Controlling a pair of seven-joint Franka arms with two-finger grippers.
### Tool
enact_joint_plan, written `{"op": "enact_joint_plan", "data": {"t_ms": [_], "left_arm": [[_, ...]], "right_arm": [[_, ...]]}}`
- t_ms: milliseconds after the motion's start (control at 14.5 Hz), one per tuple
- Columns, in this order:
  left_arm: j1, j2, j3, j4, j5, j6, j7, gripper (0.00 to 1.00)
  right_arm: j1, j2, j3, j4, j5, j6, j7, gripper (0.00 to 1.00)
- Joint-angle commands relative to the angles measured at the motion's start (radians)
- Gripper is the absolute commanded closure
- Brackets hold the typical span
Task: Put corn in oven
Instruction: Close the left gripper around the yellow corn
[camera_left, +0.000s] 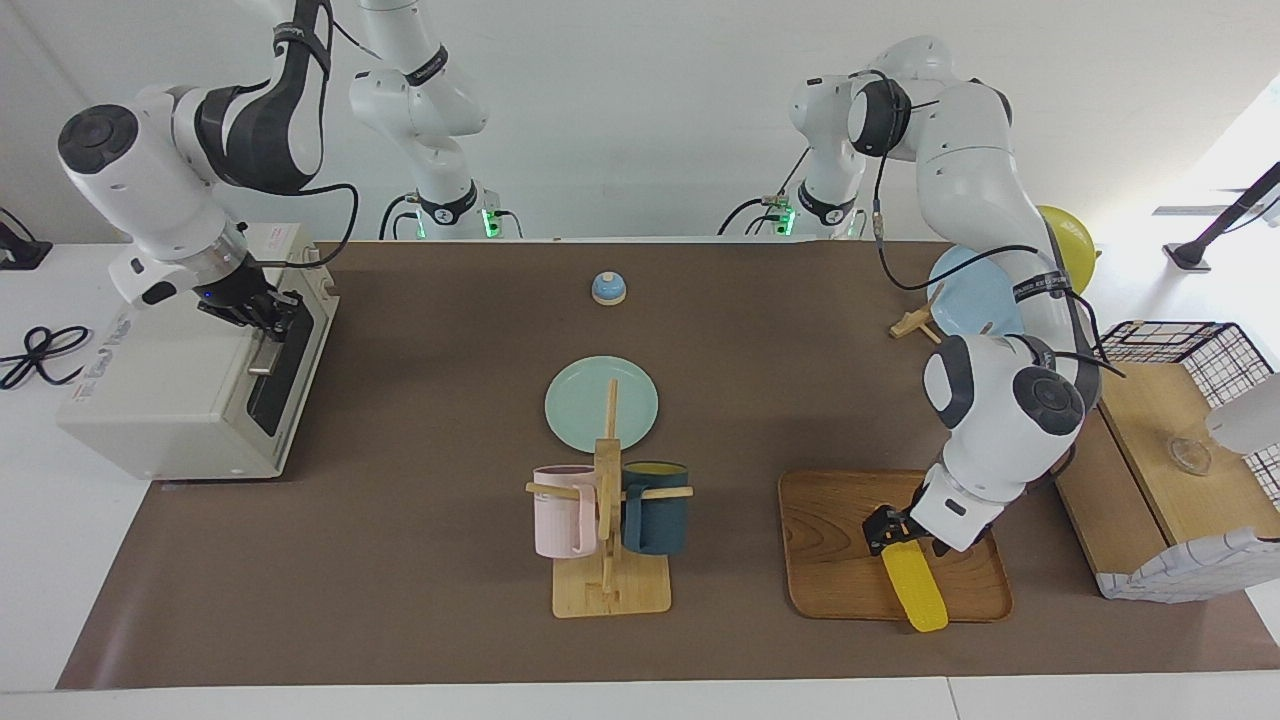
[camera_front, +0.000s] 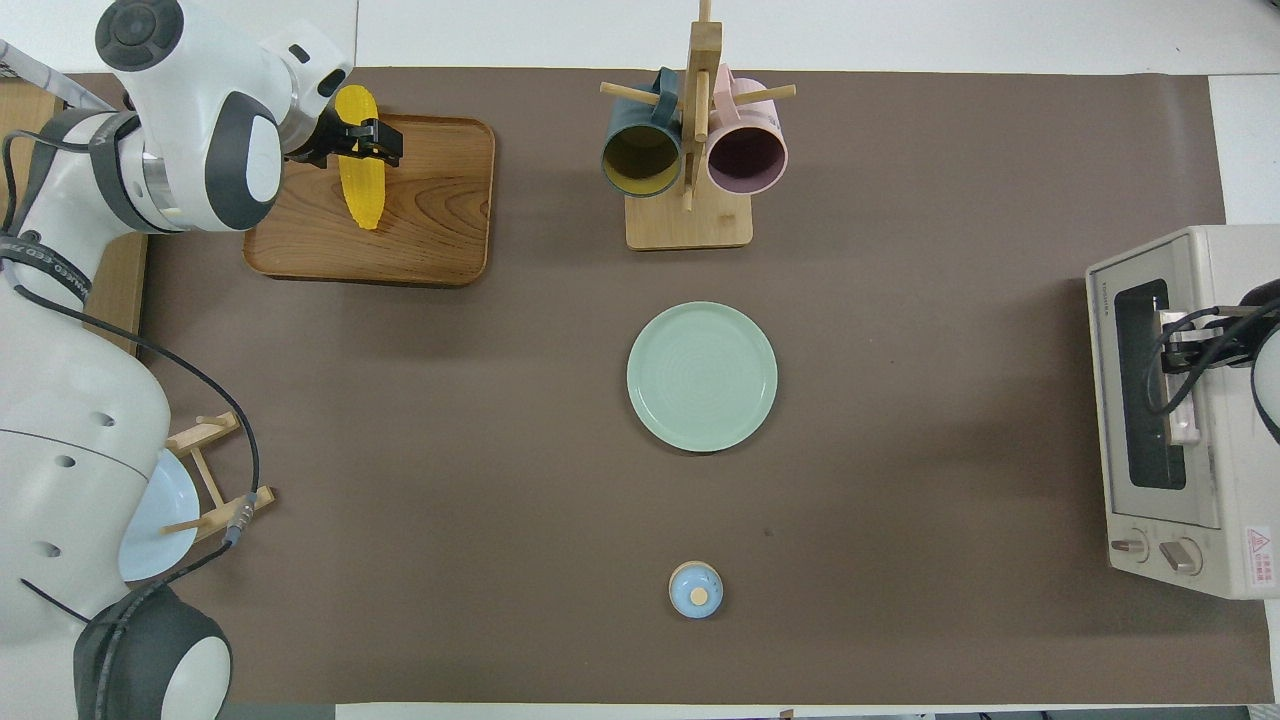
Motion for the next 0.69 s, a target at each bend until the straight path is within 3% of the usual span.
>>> {"op": "enact_joint_plan", "data": {"t_ms": [0, 138, 207, 276, 346, 484, 622], "left_arm": [[0.002, 0.052, 0.008, 0.041, 0.022, 0.039, 0.021, 0.00], [0.001, 0.054, 0.008, 0.043, 0.022, 0.045, 0.021, 0.00], [0.001, 0.054, 0.006, 0.041, 0.022, 0.057, 0.021, 0.17], [0.001, 0.053, 0.006, 0.041, 0.022, 0.056, 0.021, 0.64], [0.001, 0.051, 0.008, 0.041, 0.022, 0.037, 0.020, 0.98], [-0.002, 0.036, -0.001, 0.040, 0.013, -0.010, 0.018, 1.00], [-0.005, -0.051, -0.006, 0.031, -0.029, -0.094, 0.007, 1.00]], "right_arm": [[-0.031, -0.016, 0.005, -0.035, -0.012, 0.030, -0.044, 1.00], [-0.040, -0.016, 0.005, -0.041, -0.012, 0.033, -0.050, 1.00], [-0.046, -0.016, 0.005, -0.047, -0.012, 0.043, -0.062, 1.00], [-0.046, -0.019, 0.005, -0.067, -0.012, 0.062, -0.067, 1.00], [-0.046, -0.022, 0.005, -0.086, -0.012, 0.084, -0.068, 1.00], [-0.044, -0.021, 0.007, -0.092, -0.011, 0.095, -0.065, 1.00], [-0.032, -0.018, 0.009, -0.092, -0.009, 0.112, -0.064, 1.00]]}}
